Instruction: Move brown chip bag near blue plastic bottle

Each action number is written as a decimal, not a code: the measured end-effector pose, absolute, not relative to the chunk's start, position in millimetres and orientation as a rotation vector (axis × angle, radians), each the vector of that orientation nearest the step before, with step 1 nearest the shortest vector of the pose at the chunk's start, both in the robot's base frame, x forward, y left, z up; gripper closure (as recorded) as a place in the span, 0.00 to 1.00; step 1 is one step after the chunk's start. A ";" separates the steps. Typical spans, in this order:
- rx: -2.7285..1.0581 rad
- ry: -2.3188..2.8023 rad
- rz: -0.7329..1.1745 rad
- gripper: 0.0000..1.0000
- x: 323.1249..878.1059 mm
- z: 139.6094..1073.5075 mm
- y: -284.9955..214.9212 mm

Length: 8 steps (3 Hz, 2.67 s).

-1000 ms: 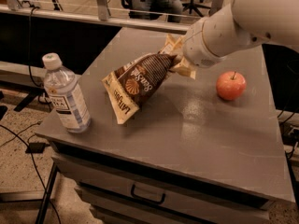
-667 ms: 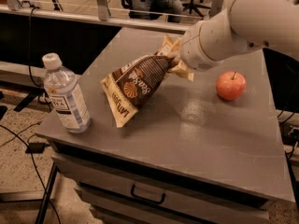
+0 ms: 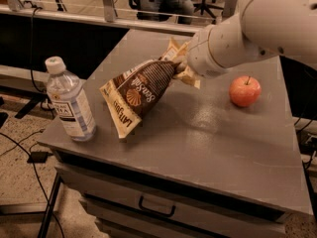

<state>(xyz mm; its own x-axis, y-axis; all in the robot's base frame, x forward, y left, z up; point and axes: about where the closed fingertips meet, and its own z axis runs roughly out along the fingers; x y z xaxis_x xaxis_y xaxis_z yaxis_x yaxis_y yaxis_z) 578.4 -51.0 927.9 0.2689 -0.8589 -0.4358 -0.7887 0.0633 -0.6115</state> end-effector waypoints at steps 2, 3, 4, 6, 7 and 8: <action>-1.709 1.511 -0.059 1.00 575.4 926.9 -43.6; -1.704 1.520 -0.046 0.87 575.0 922.7 -42.3; -1.700 1.526 -0.020 0.64 574.9 915.8 -39.0; -1.712 1.526 0.041 0.10 574.3 900.3 -26.6; -1.709 1.532 0.057 0.00 575.3 896.0 -24.9; -1.721 1.540 0.035 0.00 577.3 897.1 -30.8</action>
Offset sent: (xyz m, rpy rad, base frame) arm -0.0039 0.0101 -0.0064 0.0499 0.0345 0.0219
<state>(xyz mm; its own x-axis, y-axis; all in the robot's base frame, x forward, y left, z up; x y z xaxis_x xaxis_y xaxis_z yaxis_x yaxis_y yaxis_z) 577.3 -30.8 897.1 0.2559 -0.8201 -0.5119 -0.8423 0.0707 -0.5344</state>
